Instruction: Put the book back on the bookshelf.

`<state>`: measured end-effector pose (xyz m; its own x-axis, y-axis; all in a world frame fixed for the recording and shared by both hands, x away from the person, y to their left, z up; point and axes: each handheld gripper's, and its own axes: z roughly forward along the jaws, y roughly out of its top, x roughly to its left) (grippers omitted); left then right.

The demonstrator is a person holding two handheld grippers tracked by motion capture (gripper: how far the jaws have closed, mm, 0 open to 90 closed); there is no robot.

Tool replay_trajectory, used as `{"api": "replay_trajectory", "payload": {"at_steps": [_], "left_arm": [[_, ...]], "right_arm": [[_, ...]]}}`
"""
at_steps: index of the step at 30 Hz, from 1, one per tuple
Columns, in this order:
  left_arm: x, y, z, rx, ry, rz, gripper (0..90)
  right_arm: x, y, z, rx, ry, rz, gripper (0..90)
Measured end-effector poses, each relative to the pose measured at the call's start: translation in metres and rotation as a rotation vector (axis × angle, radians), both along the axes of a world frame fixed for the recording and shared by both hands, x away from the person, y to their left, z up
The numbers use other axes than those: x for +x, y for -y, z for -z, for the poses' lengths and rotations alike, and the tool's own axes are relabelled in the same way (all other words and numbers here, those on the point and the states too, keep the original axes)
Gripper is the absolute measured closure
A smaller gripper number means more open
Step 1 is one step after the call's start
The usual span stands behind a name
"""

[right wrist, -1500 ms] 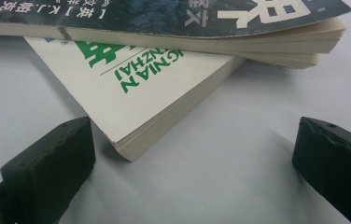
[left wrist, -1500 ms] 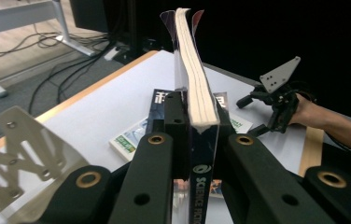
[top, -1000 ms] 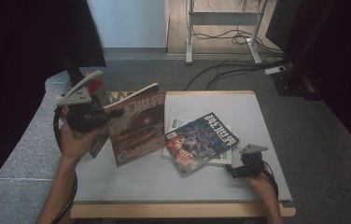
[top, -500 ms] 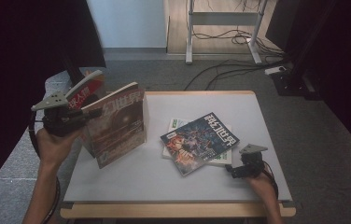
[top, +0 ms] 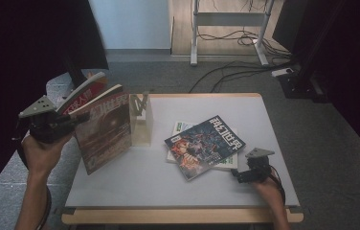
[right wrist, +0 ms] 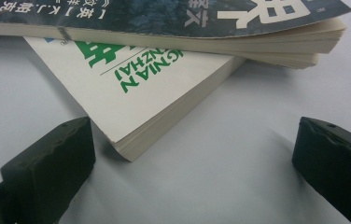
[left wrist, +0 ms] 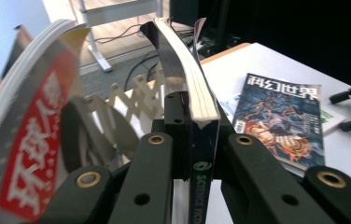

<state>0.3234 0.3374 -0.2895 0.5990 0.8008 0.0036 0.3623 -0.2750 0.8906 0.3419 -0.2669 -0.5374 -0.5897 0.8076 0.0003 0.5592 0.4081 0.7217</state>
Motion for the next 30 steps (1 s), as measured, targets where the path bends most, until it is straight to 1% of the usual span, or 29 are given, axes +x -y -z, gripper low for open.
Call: {"api": "replay_trajectory", "payload": {"at_steps": [7, 12, 14, 17, 24, 30], "left_arm": [[0.006, -0.006, 0.005, 0.006, -0.004, -0.063, 84.2], [0.010, -0.006, 0.008, -0.007, 0.000, -0.084, 84.2], [0.013, -0.005, 0.009, -0.018, 0.002, -0.093, 84.2], [0.017, -0.002, 0.010, -0.019, 0.008, -0.105, 84.2], [0.029, 0.009, 0.012, 0.002, 0.021, -0.146, 84.2], [0.040, 0.014, 0.018, -0.028, 0.023, -0.163, 84.2]], "right_arm": [[0.000, 0.000, 0.000, 0.000, 0.000, 0.000, 0.0], [0.000, 0.000, 0.000, 0.000, 0.000, 0.000, 0.0], [0.000, 0.000, 0.000, 0.000, 0.000, 0.000, 0.0], [0.000, 0.000, 0.000, 0.000, 0.000, 0.000, 0.0], [0.000, 0.000, 0.000, 0.000, 0.000, 0.000, 0.0], [0.000, 0.000, 0.000, 0.000, -0.001, 0.000, 0.0]]}}
